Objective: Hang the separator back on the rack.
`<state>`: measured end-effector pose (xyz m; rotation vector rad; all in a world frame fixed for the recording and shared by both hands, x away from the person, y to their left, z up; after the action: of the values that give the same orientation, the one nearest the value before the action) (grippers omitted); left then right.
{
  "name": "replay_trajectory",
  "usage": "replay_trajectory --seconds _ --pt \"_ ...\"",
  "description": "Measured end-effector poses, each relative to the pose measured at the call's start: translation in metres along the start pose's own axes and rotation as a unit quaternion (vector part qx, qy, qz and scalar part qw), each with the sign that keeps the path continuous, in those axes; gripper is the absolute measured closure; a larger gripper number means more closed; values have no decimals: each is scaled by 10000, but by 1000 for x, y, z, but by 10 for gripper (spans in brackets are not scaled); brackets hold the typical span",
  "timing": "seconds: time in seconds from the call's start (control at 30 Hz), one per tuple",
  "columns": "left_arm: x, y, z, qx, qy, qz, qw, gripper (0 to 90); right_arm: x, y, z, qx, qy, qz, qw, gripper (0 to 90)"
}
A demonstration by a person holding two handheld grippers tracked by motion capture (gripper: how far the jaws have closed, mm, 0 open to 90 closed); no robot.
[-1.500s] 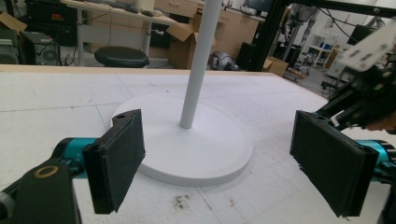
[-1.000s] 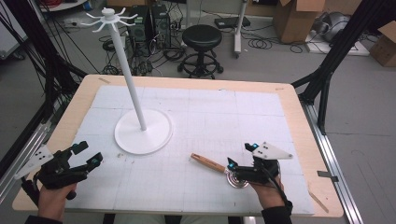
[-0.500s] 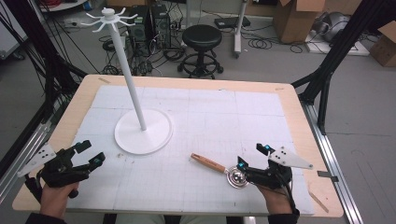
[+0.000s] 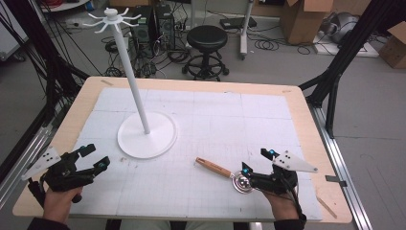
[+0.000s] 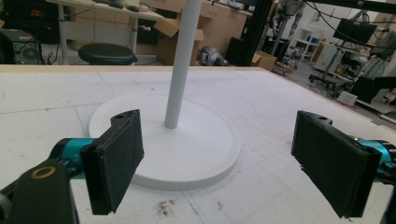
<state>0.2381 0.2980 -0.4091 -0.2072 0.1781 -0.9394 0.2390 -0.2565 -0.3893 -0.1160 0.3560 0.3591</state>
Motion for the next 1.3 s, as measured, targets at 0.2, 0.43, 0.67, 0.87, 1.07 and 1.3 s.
replay_trajectory --seconds 0.2,0.43,0.67,0.87,1.07,1.3 --pt "-2 1 0 -13 -11 9 10000 172 11 9 1 -211 190 261 9993 167" --pt "0 -3 0 54 89 32 9999 172 29 25 2 -596 421 591 9956 168" --pt "1 -3 -1 44 120 39 9999 172 63 47 -7 -1199 1013 917 9833 212" --pt "0 -2 -2 29 123 30 9999 173 83 56 -12 -1514 1425 1041 9726 280" --pt "1 -3 -2 38 154 19 9999 174 96 56 -16 -1627 1706 1253 9637 393" --pt "1 -2 -2 24 150 23 9999 174 100 59 -18 -1761 1807 1396 9575 511"
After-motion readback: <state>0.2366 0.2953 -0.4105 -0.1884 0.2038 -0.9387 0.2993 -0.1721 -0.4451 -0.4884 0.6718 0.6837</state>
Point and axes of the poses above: each handheld gripper's, and its own axes: x roughly forward along the jaws, z roughly out of its top, y roughly to its left, the point moved 1 cm from there along x, roughly forward along the jaws, and after that the axes turned 15 degrees about -z, right-handed, at the moved point
